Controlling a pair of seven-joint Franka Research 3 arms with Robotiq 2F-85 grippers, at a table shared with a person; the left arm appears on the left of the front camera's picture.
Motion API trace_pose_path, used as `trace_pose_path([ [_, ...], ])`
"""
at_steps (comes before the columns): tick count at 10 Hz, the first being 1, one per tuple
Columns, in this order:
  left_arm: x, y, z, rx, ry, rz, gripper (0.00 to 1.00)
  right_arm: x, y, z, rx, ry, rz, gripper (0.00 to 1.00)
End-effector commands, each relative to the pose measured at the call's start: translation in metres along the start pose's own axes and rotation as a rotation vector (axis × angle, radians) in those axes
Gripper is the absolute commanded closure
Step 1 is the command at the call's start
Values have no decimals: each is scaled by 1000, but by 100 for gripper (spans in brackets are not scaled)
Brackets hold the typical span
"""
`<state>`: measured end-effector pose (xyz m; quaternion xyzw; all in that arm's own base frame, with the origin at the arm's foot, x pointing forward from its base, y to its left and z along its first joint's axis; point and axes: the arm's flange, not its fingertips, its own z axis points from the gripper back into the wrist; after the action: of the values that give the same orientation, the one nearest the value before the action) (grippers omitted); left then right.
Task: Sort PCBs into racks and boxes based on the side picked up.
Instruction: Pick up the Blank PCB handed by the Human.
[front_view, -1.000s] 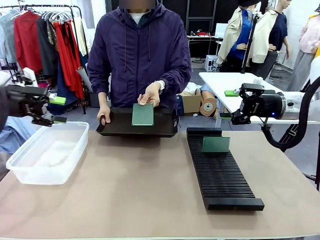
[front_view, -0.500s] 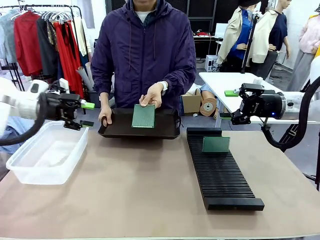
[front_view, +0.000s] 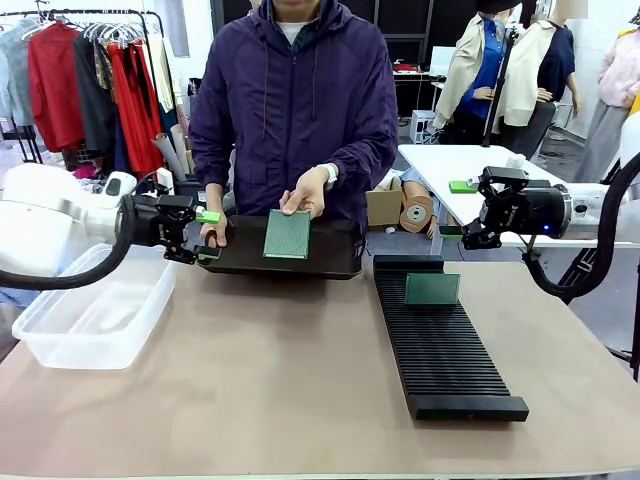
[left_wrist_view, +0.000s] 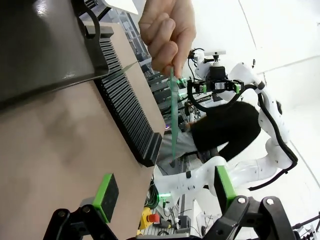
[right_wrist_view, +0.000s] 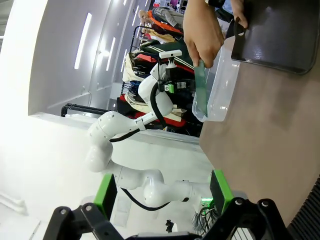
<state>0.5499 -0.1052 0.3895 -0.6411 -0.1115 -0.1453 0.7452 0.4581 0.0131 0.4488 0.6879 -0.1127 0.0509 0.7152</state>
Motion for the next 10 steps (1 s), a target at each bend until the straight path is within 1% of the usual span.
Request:
trace_pose_path([
  [1,17,6,-19,-40,6,-38,0,0,2,-1,4,4,14,0],
  [4,31,11,-48,-79,17,-67,0,0,2,-1,4,4,14,0],
  [6,35,15,-66,-104,7,-78,0,0,2,-1,4,4,14,0],
  [10,31,29,-91,-99,-25,-117,0,0,2,-1,4,4,14,0],
])
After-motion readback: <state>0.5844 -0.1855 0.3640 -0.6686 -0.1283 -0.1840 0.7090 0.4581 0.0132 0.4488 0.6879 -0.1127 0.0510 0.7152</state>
